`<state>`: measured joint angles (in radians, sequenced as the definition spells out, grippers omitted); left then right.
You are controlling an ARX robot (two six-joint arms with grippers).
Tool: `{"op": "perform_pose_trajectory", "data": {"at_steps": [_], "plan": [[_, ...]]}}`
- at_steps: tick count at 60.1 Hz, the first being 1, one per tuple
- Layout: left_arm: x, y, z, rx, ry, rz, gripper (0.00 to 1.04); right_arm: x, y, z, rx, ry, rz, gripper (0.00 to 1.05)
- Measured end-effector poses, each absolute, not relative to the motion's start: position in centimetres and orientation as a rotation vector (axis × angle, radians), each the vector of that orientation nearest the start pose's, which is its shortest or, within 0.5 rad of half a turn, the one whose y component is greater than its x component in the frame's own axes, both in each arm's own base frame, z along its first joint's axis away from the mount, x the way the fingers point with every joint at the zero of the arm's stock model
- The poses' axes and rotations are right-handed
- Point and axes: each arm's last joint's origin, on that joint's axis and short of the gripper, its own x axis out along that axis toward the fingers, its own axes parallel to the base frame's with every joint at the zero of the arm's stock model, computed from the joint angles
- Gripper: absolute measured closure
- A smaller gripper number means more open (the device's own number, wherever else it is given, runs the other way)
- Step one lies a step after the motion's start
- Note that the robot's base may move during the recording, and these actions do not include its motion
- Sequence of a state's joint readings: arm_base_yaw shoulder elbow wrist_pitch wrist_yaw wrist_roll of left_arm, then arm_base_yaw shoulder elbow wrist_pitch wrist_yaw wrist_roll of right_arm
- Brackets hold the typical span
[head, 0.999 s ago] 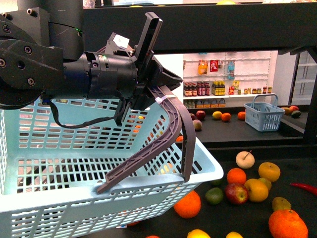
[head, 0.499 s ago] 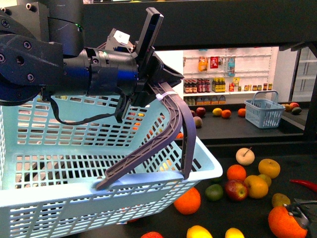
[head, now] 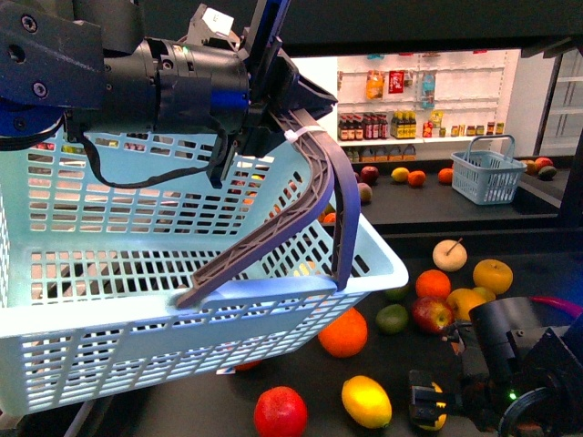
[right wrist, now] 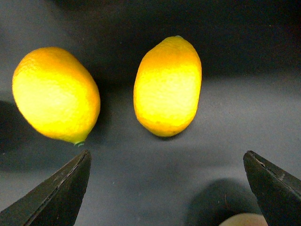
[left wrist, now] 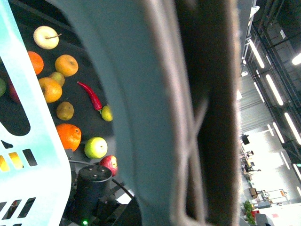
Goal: Pick lemon from shelf
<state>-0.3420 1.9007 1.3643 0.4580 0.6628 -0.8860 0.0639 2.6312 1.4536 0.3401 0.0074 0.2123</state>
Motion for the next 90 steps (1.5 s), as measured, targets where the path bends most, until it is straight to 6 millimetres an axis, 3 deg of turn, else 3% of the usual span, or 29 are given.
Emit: {"op": "perform_pose_trajectory", "data": {"at_steps": [26,55,63,71,78,90], "plan": [[40.6,-16.3,27.3,-0.821,0.520,-0.900,0.99,49.8,3.1,-6.7,0.144,0.844,-0.049,0.07],[40.6,-16.3,27.3,-0.821,0.520,-0.900,0.99,50.7,2.6,-8.5,0.126,0.870,-0.066,0.08],[40.6,-16.3,27.3,-0.821,0.519,-0.900,0.99,51.1,2.5,-8.3,0.128,0.858,-0.066,0.24],[40.6,-16.3,27.3,-0.821,0.519,-0.900,0.99,51.1,2.4,-8.2,0.135,0.859,-0.059,0.49],[40.6,-16.3,27.3,-0.821,0.519,-0.900,0.99,51.1,2.3,-8.3,0.147,0.863,-0.060,0.55],[40.6,-16.3,27.3,-0.821,0.519,-0.900,0.99,50.8,1.8,-7.8,0.200,0.870,-0.086,0.56]]}}
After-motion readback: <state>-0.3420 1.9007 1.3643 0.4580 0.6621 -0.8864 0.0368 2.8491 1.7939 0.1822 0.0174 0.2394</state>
